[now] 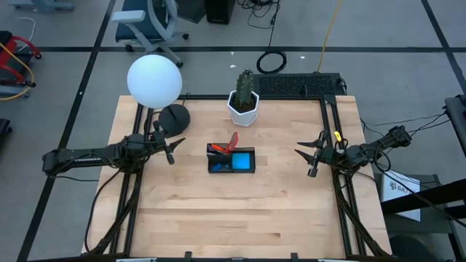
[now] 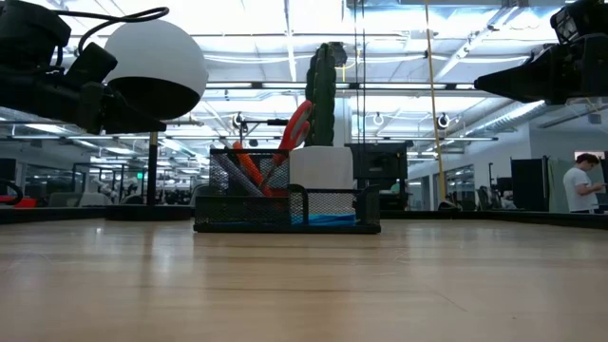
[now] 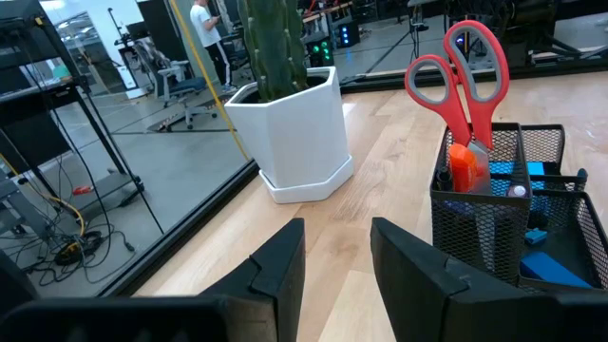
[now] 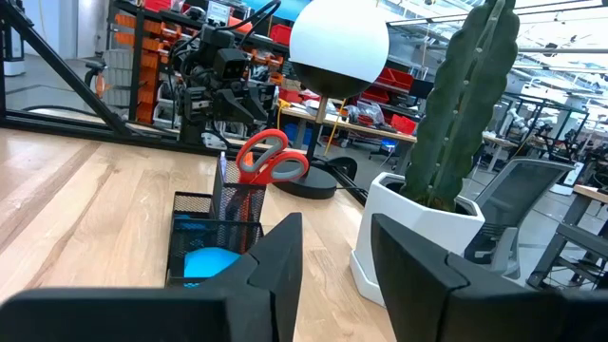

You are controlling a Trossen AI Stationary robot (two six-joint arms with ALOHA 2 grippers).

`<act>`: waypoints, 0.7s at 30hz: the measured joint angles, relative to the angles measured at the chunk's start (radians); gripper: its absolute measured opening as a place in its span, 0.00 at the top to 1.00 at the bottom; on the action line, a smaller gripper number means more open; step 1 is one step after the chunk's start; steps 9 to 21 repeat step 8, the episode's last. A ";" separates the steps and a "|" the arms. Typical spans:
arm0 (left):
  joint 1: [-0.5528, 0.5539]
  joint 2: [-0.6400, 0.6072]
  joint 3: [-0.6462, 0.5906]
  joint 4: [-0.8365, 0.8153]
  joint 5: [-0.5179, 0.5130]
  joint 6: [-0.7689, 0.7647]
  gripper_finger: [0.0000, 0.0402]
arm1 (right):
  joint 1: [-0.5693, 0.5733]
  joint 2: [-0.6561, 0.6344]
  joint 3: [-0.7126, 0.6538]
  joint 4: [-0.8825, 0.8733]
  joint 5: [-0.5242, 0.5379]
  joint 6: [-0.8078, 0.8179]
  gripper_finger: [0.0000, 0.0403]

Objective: Pick and place office supplies into organizer
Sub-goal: Return to Home Position

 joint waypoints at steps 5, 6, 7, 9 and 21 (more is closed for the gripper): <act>0.000 0.000 0.000 0.000 0.000 0.000 0.68 | 0.000 0.000 0.000 0.000 0.000 0.000 0.71; 0.000 0.000 0.000 0.000 0.000 0.000 0.68 | 0.000 0.000 0.000 0.000 0.000 0.000 0.71; 0.000 0.000 0.000 0.000 0.000 0.000 0.68 | 0.000 0.000 0.000 0.000 0.000 0.000 0.71; 0.000 0.000 0.000 0.000 0.000 0.000 0.68 | 0.000 0.000 0.000 0.000 0.000 0.000 0.71; 0.000 0.000 0.000 0.000 0.000 0.000 0.68 | 0.000 0.000 0.000 0.000 0.000 0.000 0.71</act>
